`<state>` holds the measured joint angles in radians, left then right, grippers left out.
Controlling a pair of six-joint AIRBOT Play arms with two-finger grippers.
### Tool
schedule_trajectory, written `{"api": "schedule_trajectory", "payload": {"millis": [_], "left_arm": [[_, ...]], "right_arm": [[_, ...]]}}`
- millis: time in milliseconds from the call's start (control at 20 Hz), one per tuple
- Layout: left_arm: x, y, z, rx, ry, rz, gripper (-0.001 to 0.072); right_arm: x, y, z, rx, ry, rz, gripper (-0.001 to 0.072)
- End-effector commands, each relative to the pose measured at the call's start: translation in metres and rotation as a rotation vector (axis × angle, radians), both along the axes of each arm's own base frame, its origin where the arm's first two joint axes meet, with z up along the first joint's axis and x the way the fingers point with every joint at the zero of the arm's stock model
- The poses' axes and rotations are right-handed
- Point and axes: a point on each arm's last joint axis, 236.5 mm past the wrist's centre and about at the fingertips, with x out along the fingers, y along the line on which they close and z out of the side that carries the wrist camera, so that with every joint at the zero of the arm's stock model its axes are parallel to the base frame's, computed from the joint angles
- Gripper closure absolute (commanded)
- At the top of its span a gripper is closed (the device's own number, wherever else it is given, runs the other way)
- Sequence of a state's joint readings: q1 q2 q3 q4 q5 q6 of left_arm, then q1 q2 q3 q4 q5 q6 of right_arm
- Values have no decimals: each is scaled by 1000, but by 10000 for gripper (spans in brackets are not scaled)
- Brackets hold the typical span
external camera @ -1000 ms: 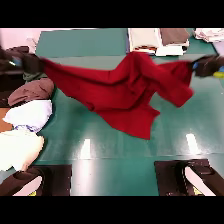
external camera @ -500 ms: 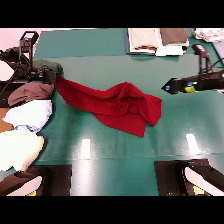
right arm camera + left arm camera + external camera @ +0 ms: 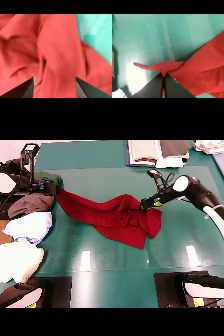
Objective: Fold the shirts.
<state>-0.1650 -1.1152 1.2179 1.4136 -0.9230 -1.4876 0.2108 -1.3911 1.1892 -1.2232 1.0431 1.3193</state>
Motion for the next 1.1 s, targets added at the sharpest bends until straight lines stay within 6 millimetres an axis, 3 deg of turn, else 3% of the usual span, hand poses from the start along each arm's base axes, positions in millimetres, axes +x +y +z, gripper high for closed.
{"api": "schedule_trajectory", "payload": {"millis": [0, 50, 100, 200, 300, 400, 550, 600, 650, 700, 750, 850, 1050], "left_arm": [[-1, 0, -1, 1, 4, -1, 685], [-1, 0, -1, 1, 5, -1, 685], [-1, 0, -1, 1, 5, -1, 685], [-1, 1, -1, 8, 4, -3, 685], [-1, 5, -3, 31, 9, -2, 685], [-1, 8, -3, 46, 4, 0, 685], [4, 8, 1, 46, -20, 4, 685], [5, 8, 2, 45, -27, 5, 685], [6, 8, 2, 43, -31, 5, 685], [6, 8, 3, 43, -32, 5, 685], [6, 8, 3, 43, -32, 5, 685], [6, 8, 2, 43, -31, 5, 685], [6, 8, 2, 41, -31, 6, 685]], "right_arm": [[4, 8, -27, -42, 81, 40, 283], [-2, 10, -35, -57, 118, 62, 451], [-6, 12, -40, -67, 131, 101, 706], [-7, 17, -26, -59, 94, 123, 698], [-22, 22, 18, -40, 42, 153, 697], [-65, 25, 65, -39, 34, 229, 697], [-124, 22, 110, -43, 13, 319, 697], [-136, 20, 117, -41, -14, 325, 691], [-141, 16, 120, -37, -36, 303, 564], [-139, 7, 120, -38, -58, 228, 283], [-135, -7, 117, -55, -72, 151, 204], [-127, -45, 95, -99, -47, 10, 204], [-110, -102, 16, 34, 130, -301, 204]]}}
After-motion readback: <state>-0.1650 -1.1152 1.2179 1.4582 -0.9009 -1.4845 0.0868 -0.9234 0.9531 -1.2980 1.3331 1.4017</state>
